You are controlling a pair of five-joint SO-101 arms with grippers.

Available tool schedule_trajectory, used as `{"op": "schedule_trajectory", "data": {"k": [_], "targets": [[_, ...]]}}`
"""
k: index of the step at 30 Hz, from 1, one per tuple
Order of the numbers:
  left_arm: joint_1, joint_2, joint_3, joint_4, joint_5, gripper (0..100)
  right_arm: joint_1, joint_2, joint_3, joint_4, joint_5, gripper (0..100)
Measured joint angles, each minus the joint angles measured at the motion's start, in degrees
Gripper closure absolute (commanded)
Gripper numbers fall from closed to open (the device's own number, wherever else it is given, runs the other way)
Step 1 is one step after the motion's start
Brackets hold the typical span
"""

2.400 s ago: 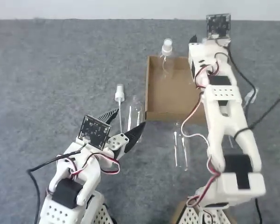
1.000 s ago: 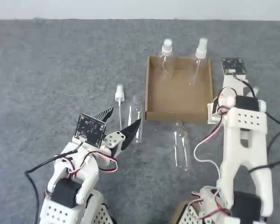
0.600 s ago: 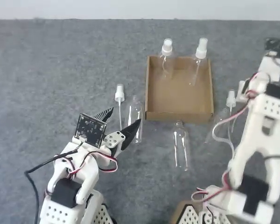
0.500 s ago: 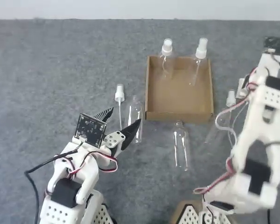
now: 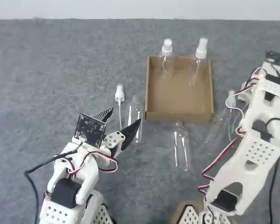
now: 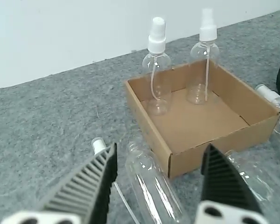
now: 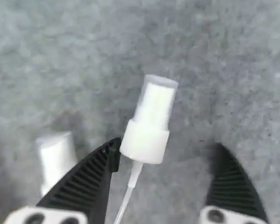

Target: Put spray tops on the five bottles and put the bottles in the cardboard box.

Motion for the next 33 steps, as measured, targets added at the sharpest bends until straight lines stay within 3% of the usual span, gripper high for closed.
{"op": "schedule_trajectory", "data": {"k": [16, 26, 33], "targets": [[0.0, 0.0, 0.0, 0.0, 0.0, 73, 3.2, 1.0, -4.1, 2.7, 0.0, 92.3], [0.0, 0.0, 0.0, 0.0, 0.0, 77, 3.3, -15.6, -4.1, 19.4, 1.8, 92.2], [-4.9, 0.0, 0.0, -1.2, -0.1, 82, -2.8, -28.0, -4.1, 31.6, 2.3, 92.2]]}}
